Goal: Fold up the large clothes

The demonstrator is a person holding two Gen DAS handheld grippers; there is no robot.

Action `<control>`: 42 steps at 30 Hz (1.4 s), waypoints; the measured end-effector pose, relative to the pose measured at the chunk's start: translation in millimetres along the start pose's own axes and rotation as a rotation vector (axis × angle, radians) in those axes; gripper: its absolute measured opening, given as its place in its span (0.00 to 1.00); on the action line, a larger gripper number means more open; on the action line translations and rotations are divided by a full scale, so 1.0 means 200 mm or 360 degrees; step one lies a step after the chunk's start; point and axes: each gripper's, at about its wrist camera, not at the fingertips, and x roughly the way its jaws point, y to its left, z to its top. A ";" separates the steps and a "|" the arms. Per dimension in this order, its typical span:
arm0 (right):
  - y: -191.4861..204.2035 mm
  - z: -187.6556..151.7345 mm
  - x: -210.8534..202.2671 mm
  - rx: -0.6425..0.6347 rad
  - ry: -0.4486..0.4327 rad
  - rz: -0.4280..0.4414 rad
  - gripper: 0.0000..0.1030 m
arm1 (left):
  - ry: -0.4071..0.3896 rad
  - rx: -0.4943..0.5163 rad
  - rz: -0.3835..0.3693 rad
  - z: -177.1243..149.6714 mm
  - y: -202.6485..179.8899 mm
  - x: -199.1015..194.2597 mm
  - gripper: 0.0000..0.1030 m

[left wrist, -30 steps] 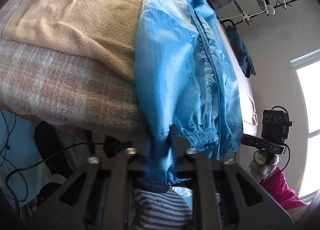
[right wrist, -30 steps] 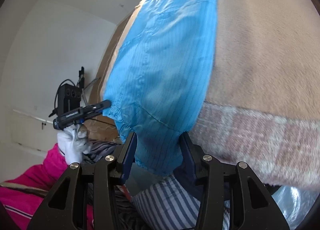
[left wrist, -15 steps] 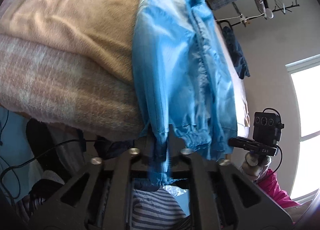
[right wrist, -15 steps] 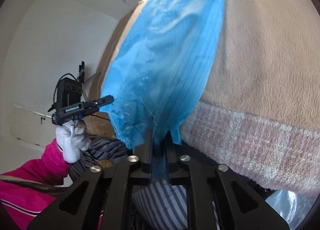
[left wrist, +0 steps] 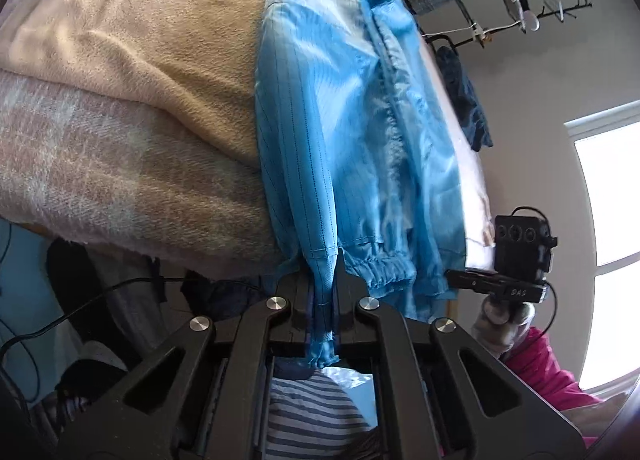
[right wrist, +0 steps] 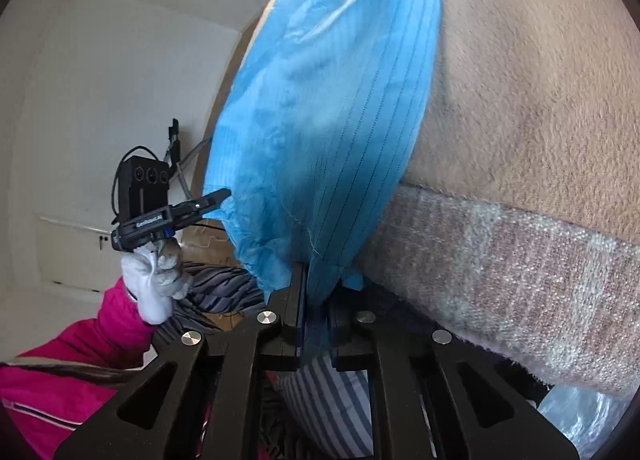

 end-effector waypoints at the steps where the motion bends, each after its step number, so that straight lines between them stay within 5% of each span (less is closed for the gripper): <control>1: 0.01 0.00 -0.01 -0.0004 -0.0012 0.0013 0.05 | -0.0007 -0.0016 -0.0039 0.01 -0.01 -0.01 0.03; 8: 0.03 0.03 -0.10 0.0045 -0.0107 0.0153 0.03 | -0.0070 -0.0113 -0.0262 0.09 -0.04 -0.10 0.02; 16: 0.13 0.18 -0.26 0.0000 -0.0257 0.0206 0.03 | -0.0143 -0.0070 -0.0319 0.31 -0.19 -0.13 0.02; 31: 0.05 0.75 -0.34 0.0140 -0.0539 -0.0044 0.03 | -0.0314 -0.0233 -0.0156 0.92 -0.09 0.02 0.02; 42: -0.09 0.98 -0.22 0.0261 -0.0500 -0.0156 0.04 | -0.0309 -0.0298 -0.0027 1.12 -0.01 0.18 0.02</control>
